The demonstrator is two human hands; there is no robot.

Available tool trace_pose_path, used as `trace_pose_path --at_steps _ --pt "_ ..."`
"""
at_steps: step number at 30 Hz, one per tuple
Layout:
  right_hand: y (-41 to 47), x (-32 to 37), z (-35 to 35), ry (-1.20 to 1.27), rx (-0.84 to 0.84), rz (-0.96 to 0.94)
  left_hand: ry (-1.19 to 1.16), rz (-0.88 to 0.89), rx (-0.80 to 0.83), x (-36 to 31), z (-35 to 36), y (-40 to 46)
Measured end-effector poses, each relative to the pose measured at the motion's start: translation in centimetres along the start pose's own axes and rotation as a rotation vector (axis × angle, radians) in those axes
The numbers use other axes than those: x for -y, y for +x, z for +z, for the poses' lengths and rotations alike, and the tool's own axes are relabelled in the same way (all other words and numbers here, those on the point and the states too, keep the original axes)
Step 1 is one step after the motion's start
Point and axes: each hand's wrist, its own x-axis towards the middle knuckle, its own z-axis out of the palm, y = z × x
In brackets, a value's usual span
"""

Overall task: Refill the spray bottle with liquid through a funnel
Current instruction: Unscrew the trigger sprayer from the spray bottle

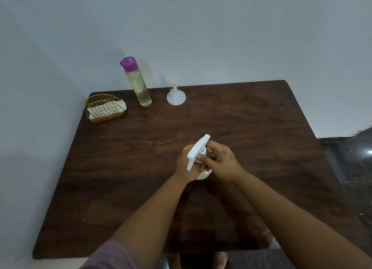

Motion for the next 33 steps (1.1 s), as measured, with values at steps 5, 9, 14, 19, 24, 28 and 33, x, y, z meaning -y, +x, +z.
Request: trace_pose_path --at_steps 5,9,14,19,24,28,33 --pt "1.2 0.9 -2.5 0.183 0.313 0.163 -0.274 -0.174 0.091 -0.4 0.2 0.4" --pt "0.2 0.9 0.3 -0.072 -0.092 0.086 -0.278 -0.235 0.09 -0.8 0.2 -0.2" --pt "-1.2 0.5 1.7 0.01 -0.179 0.001 -0.289 -0.162 0.06 -1.5 -0.5 -0.5" --pt "-0.7 1.2 -1.6 0.048 0.182 0.149 -0.291 -0.161 0.071 -0.9 -0.1 -0.1" --pt "-0.3 2.3 -1.1 -0.151 0.017 0.01 -0.31 -0.192 0.067 -1.7 -0.5 -0.4" --pt "-1.6 1.2 0.9 -0.068 -0.153 0.02 -0.325 -0.186 0.071 -1.7 -0.9 -0.5" --pt "-2.1 0.7 -0.4 0.029 0.029 0.072 -0.362 -0.234 0.1 -1.2 -0.4 -0.3"
